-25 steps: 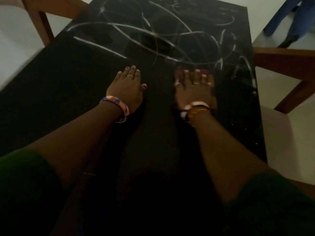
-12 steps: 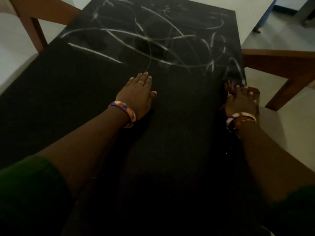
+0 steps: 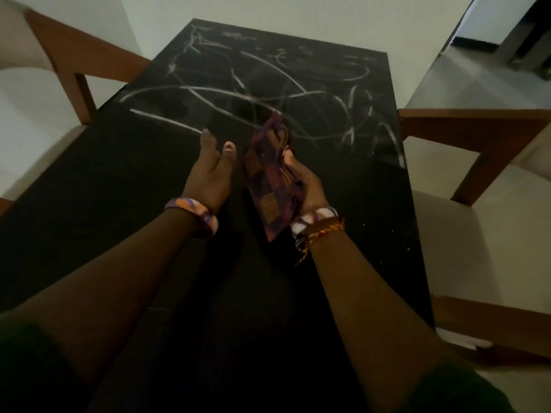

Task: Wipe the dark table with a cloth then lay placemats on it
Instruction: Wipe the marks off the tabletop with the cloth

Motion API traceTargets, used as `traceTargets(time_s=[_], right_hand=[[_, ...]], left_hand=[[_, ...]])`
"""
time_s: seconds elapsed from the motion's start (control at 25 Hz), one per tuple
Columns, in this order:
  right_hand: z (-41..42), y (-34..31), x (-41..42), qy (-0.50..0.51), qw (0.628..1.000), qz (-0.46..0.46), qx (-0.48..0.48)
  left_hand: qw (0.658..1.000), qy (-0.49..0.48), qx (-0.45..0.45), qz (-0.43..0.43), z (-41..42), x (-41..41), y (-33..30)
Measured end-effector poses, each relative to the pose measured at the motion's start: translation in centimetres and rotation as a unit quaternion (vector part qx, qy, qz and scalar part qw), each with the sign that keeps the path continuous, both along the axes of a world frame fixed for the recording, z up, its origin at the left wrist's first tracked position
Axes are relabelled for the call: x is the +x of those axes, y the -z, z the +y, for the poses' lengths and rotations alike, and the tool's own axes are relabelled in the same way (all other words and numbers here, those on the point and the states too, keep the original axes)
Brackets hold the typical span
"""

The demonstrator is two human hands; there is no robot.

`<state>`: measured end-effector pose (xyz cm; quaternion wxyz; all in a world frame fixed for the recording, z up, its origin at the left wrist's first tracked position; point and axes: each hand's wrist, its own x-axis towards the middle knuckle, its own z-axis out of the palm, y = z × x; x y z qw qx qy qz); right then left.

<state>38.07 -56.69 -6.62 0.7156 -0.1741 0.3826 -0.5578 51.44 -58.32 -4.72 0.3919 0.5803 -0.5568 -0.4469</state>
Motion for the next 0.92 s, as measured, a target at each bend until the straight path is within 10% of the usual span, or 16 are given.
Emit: traceTargets(time_s=[0.16,0.32,0.48,0.56,0.76,0.92], right_hand=[[1.7,-0.9,-0.8,-0.047,0.996,-0.08,-0.013],[0.3,0.2,-2.5,-0.127,0.958,0.255,0.005],[-0.2,0.8,1.3,-0.175,0.636,0.75,-0.045],[0.7,1.8,4.5,-0.182,0.529,0.819,-0.129],[-3.5,5.0,3.0,-0.222,0.449,0.854,-0.139],[-3.6,4.8,-11.0,-0.114,0.459,0.878,0.075]], left_hand=[[0.928,-0.062,0.248,0.271,0.4,-0.9,-1.0],[0.953,-0.094,0.24,0.161,0.0,2.0,0.3],[0.979,-0.091,0.149,-0.102,-0.1,4.3,1.6],[0.967,-0.061,0.092,-0.23,-0.1,5.1,2.1],[0.923,0.019,0.003,-0.385,-1.1,4.1,3.2],[0.884,0.113,-0.048,-0.45,-2.3,2.5,3.7]])
